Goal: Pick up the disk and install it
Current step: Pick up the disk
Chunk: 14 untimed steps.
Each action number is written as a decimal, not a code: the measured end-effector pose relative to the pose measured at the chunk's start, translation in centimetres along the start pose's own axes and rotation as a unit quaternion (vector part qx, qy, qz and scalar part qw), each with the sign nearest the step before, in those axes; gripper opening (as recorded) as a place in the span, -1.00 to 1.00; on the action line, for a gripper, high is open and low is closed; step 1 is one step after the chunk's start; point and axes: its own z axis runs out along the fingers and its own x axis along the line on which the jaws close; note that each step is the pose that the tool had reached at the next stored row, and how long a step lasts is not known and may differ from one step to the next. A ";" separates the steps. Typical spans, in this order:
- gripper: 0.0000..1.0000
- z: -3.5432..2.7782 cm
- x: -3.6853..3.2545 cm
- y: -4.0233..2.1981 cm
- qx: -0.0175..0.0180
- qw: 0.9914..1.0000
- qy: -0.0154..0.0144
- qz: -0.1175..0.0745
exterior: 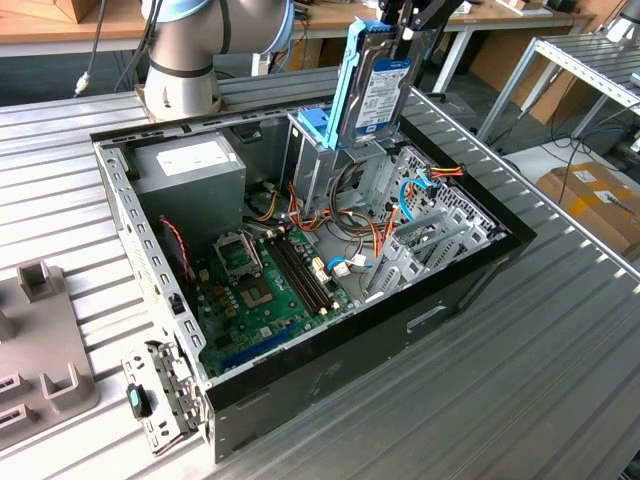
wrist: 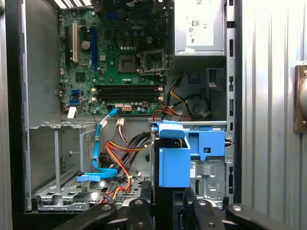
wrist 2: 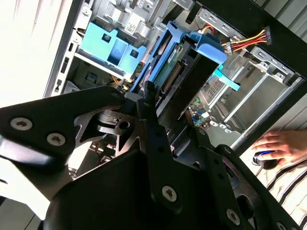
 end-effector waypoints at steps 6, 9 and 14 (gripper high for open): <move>-0.30 0.01 0.27 -0.13 0.000 1.000 0.000 0.000; -0.30 -0.06 0.28 -0.13 0.000 1.000 0.000 0.000; -0.30 -1.10 0.29 -0.17 0.000 1.000 0.000 0.000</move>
